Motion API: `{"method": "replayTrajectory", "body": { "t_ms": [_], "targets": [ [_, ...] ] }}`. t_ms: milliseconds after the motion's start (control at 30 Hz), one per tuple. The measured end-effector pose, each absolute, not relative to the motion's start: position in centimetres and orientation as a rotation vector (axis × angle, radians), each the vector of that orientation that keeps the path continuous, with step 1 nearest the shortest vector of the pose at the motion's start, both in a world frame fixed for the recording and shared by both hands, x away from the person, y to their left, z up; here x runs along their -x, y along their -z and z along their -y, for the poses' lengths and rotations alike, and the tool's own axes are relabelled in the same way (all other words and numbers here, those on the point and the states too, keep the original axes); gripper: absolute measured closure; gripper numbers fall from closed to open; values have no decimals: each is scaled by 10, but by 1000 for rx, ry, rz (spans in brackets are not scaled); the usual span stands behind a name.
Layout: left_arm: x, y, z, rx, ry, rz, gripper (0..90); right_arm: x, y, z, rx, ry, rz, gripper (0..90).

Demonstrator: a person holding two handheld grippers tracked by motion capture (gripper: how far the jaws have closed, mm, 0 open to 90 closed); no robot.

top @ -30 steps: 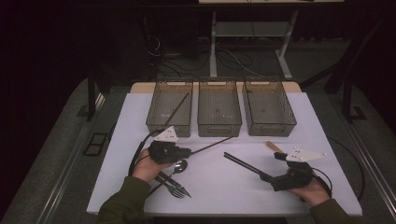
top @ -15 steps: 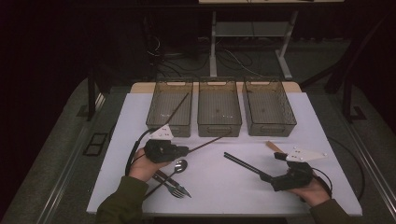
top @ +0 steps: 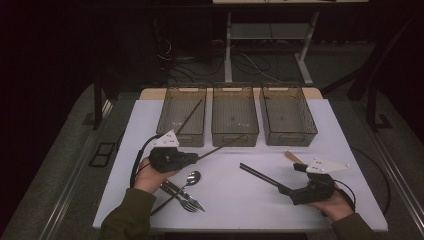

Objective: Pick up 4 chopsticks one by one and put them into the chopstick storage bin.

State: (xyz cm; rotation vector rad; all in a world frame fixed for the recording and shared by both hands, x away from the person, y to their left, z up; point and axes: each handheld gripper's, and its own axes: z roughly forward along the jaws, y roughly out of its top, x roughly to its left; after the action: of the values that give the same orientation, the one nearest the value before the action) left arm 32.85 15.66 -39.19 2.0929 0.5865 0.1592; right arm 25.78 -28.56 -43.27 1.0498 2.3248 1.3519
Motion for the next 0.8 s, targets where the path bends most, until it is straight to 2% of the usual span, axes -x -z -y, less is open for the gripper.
{"method": "replayTrajectory", "body": {
  "t_ms": [800],
  "targets": [
    [-335, 392, -183, -2018, -248, -752, 843, -258, 433, 286, -1052, -1353, -2324, 12]
  ]
}}
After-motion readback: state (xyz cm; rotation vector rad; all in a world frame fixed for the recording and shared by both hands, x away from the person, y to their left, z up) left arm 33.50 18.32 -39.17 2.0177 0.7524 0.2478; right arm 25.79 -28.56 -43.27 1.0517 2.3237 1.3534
